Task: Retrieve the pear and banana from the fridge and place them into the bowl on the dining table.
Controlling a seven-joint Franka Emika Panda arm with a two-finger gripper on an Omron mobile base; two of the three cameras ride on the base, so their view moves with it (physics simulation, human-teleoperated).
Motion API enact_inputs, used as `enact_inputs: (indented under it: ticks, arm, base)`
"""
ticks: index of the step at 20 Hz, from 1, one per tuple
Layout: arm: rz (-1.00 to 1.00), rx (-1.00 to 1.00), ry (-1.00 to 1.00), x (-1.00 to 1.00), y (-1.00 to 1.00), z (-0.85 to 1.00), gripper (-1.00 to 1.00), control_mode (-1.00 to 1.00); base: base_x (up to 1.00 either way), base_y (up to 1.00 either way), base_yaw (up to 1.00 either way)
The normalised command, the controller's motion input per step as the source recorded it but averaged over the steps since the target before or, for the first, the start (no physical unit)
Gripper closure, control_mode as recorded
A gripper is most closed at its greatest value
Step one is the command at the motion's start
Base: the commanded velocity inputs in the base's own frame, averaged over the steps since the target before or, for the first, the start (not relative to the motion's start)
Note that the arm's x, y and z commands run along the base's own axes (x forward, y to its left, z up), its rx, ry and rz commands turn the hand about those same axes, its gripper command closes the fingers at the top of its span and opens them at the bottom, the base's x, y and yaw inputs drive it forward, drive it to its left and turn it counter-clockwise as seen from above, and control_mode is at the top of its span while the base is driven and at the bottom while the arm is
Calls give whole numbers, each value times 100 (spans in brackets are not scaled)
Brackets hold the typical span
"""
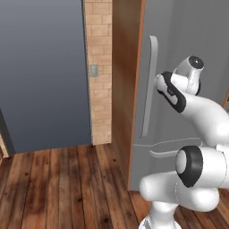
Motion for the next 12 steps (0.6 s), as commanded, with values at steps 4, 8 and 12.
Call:
enact_inputs:
  ticks: [4, 8, 12]
  arm:
    - [4, 0, -2, 53, 0, 0, -100, -100]
    - [7, 0, 0, 61, 0, 0, -100, -100]
    - [8, 0, 0, 63, -2, 3, -100, -100]
  base:
    - [0, 0, 0]
    - [0, 0, 0]
    - [0, 0, 0]
